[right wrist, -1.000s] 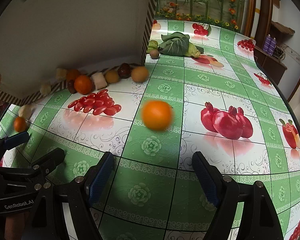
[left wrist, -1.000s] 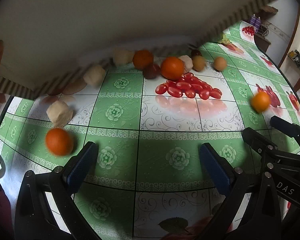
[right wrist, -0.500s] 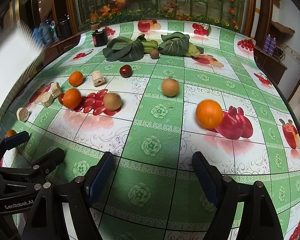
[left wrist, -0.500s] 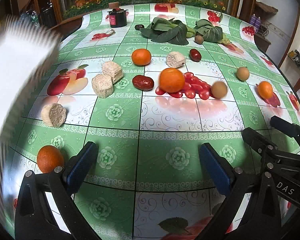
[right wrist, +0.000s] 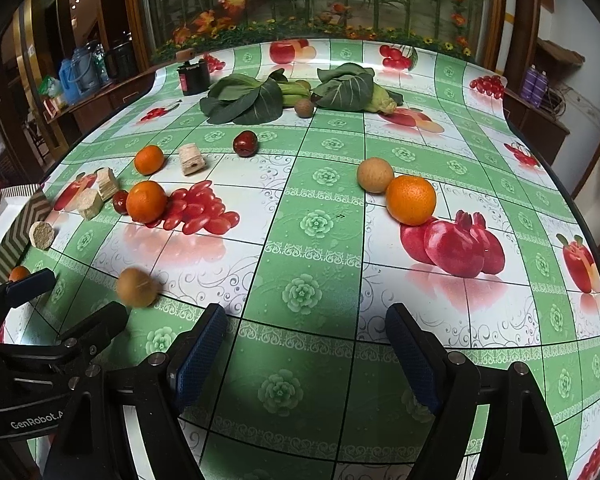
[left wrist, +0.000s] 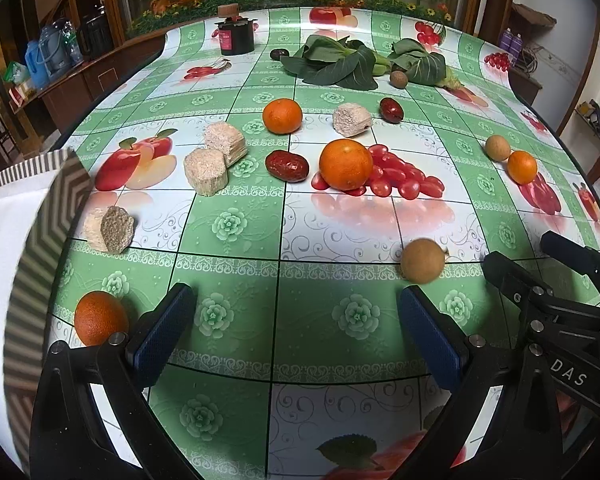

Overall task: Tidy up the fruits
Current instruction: 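Move both grippers over the scattered fruits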

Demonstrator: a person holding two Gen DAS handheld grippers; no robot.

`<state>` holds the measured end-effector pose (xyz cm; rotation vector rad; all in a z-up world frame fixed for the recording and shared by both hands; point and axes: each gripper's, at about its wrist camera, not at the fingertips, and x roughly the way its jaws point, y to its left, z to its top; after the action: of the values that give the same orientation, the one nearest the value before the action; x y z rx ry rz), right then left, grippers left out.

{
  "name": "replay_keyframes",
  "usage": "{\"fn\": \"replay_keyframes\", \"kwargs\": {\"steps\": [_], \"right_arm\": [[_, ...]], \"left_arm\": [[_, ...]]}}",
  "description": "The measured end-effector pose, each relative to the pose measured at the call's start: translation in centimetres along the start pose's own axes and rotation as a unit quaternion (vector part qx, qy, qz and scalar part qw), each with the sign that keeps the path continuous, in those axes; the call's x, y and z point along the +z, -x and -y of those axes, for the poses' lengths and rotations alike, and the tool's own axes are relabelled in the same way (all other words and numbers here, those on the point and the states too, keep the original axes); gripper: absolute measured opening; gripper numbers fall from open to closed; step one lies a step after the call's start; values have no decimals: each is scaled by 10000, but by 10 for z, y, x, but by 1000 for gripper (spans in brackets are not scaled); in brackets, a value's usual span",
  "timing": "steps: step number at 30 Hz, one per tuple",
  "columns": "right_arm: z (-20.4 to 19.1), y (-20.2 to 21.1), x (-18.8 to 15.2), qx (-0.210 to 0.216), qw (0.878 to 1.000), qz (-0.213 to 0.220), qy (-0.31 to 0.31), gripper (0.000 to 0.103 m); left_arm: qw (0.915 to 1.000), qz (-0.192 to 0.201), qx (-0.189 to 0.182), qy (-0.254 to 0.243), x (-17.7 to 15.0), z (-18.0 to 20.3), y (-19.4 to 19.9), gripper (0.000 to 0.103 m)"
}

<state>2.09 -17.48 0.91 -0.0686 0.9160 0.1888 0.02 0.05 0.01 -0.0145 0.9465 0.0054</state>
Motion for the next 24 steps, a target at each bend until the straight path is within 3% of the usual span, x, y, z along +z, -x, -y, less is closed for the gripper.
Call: {"fn": "replay_keyframes", "kwargs": {"steps": [17,19,21,24], "right_arm": [[-1,0,1,28,10000,2,-58,82],[2,1,1,97,9998,40,-138,79],[7,5,0,204,9995,68,-232,64],[12,13,-1,456,9985,-25,-302,59]], "left_arm": [[10000,-2,53,74,0,1,0,103],[10000,-20,54,44,0,2,1,103],[9999,-106,-50,-98,0,1,1,103],[9992,-291,-160,-225,2,1,3,103]]}}
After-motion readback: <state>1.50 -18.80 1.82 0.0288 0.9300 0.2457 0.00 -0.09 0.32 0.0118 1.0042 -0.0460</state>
